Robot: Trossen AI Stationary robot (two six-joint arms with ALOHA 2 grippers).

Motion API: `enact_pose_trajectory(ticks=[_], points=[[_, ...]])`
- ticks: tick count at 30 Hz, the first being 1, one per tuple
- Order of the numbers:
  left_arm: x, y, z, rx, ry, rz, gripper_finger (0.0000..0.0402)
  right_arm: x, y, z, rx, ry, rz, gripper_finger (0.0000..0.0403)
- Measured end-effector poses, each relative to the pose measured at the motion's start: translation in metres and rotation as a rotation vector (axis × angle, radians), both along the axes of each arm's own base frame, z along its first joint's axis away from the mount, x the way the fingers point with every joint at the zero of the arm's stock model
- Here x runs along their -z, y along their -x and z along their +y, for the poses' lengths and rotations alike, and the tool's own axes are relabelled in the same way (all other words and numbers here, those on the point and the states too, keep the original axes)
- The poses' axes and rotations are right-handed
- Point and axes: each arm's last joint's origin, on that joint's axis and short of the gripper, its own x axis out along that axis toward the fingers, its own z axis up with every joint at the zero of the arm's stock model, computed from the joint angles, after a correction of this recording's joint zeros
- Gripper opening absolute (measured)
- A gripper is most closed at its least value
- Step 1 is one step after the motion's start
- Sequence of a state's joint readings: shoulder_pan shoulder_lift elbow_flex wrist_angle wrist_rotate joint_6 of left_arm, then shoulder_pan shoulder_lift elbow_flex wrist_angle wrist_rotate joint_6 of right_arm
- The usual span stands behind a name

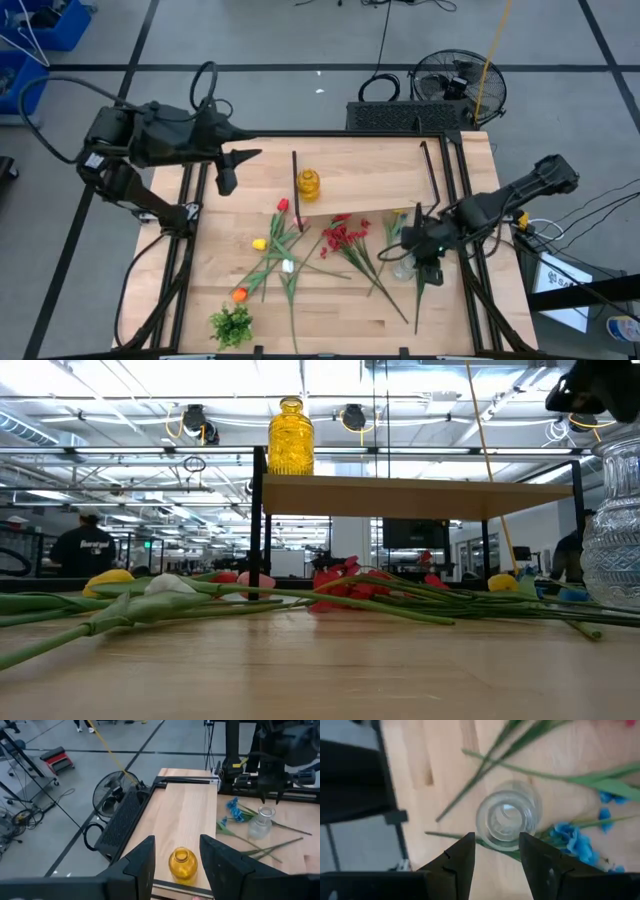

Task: Pick and place flowers into a vace then onto a shelf
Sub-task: Put the transparent vase on the shelf

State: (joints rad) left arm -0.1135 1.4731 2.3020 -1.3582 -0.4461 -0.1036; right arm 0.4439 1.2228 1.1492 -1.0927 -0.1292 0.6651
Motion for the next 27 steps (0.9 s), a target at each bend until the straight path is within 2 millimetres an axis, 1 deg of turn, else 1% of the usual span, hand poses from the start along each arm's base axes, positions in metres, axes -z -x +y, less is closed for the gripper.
enact_pose_trajectory(ticks=[4,10,16,20,26,27], points=[[0.001,-0.003,0.0,0.004,-0.006,0.007,0.0161,0.012,-0.009,0.001,-0.016,0.088,0.04,0.0146],[0.006,-0.013,-0.002,0.03,-0.009,0.038,0.0161,0.027,-0.019,0.003,-0.035,0.125,0.117,0.0146],[0.008,-0.018,-0.004,0.062,0.01,0.056,0.0161,0.037,-0.026,0.006,-0.073,0.156,0.146,0.0141],[0.01,-0.021,-0.004,0.073,0.015,0.068,0.0161,0.037,-0.026,0.006,-0.049,0.147,0.158,0.0111],[0.01,-0.02,-0.004,0.08,0.015,0.065,0.0161,0.03,-0.02,0.004,0.026,0.112,0.147,0.0026],[0.01,-0.02,-0.004,0.082,0.011,0.068,0.0161,0.026,-0.018,0.003,0.052,0.111,0.133,0.0022]])
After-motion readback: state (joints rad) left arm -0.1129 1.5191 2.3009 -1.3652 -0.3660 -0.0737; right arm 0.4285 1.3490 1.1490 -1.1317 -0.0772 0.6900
